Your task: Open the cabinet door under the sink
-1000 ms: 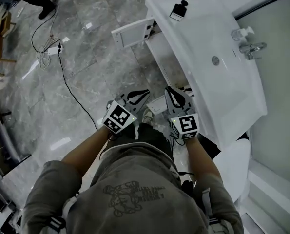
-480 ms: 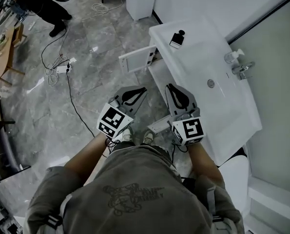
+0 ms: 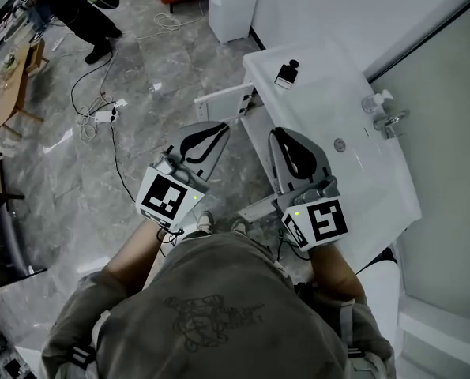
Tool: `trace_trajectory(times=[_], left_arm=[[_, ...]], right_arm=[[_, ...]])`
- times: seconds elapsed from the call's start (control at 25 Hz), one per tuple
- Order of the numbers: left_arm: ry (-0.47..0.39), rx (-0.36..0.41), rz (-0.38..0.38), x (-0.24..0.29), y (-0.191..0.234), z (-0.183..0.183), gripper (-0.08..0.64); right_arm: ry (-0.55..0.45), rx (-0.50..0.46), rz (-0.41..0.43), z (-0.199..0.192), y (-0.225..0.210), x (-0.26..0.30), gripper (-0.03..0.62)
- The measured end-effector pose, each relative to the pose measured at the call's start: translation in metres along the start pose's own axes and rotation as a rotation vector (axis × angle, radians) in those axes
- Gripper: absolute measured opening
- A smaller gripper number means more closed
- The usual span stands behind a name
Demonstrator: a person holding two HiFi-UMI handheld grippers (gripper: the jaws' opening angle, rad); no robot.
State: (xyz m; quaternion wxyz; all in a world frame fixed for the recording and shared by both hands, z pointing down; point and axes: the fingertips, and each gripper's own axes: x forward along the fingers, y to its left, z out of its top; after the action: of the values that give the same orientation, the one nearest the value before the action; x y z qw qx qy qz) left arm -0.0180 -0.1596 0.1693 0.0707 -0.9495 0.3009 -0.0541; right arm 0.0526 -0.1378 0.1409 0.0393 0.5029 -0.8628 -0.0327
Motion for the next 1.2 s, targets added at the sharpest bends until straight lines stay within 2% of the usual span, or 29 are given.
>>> trace_trajectory(times=[0.24, 0.44, 0.84, 0.92, 1.04, 1.2], left_arm=[[-0.053, 0.020, 0.046, -0.011, 0.000, 0.032, 0.028], [-0.061, 0.043, 0.063, -0.018, -0.001, 0.045, 0.028], [-0.066, 0.030, 0.060, -0.023, -0.009, 0.059, 0.028], [-0.060, 0.052, 0.056, -0.023, -0.011, 0.061, 0.028], [-0.057, 0.131, 0.037, -0.024, -0.018, 0.067, 0.028], [-0.074, 0.120, 0.028, -0.027, -0.026, 0.072, 0.028]], right_arm=[[-0.085, 0.001, -0.043, 0.035, -0.006, -0.024, 0.041], [-0.080, -0.016, -0.042, 0.042, -0.006, -0.033, 0.038], [-0.090, -0.008, -0.015, 0.050, -0.004, -0.038, 0.037], [-0.092, -0.004, -0.007, 0.053, -0.001, -0.039, 0.037], [-0.091, -0.010, 0.012, 0.055, 0.005, -0.042, 0.037], [-0.093, -0.004, 0.029, 0.056, 0.011, -0.046, 0.037]])
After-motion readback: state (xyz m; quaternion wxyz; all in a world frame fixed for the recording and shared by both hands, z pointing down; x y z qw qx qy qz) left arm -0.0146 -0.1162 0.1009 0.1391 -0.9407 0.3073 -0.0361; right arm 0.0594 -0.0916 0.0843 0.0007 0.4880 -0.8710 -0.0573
